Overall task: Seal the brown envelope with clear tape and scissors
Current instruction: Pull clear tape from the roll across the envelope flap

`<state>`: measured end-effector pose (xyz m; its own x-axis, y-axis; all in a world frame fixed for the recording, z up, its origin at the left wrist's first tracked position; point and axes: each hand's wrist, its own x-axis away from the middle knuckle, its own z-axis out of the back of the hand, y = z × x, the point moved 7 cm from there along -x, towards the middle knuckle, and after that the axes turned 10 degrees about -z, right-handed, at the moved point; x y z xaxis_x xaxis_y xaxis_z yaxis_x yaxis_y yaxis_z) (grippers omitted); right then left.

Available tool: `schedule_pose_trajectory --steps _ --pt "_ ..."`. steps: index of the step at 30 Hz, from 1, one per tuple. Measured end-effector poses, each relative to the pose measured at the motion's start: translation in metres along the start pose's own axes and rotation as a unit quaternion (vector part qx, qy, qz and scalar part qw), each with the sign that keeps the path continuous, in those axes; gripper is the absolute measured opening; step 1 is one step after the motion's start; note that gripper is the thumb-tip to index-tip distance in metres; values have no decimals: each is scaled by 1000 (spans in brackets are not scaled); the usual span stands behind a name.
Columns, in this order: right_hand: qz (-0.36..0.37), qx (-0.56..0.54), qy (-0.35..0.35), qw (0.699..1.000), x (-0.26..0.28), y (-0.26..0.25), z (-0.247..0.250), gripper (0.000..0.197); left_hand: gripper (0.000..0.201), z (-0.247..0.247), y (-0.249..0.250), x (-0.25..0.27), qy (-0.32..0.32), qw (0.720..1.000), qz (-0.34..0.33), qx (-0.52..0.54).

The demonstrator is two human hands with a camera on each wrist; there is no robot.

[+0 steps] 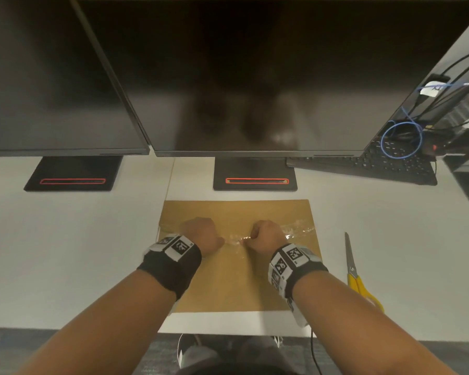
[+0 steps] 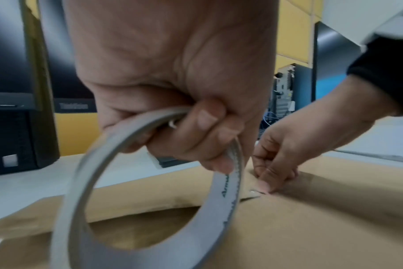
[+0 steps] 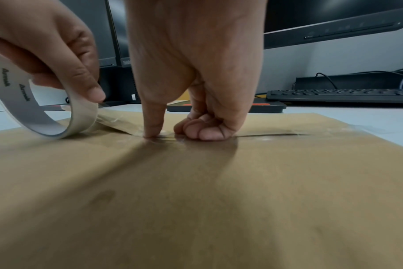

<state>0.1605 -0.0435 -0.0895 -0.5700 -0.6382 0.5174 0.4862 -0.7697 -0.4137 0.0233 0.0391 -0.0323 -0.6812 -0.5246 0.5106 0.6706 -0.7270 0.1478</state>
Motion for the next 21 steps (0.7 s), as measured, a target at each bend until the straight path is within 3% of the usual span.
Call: schedule_pose_trajectory --steps 7,12,15,21 --pt "1 -3 15 1000 4 0 -2 38 43 -9 17 13 28 994 -26 -105" --pt "7 8 9 1000 2 -1 -3 43 34 -15 32 23 49 960 -93 -259" --pt "9 9 10 1000 3 0 -3 42 35 -15 22 19 75 964 -87 -238" --pt "26 -5 25 999 5 2 -4 42 33 -20 -4 6 62 978 -81 -180"
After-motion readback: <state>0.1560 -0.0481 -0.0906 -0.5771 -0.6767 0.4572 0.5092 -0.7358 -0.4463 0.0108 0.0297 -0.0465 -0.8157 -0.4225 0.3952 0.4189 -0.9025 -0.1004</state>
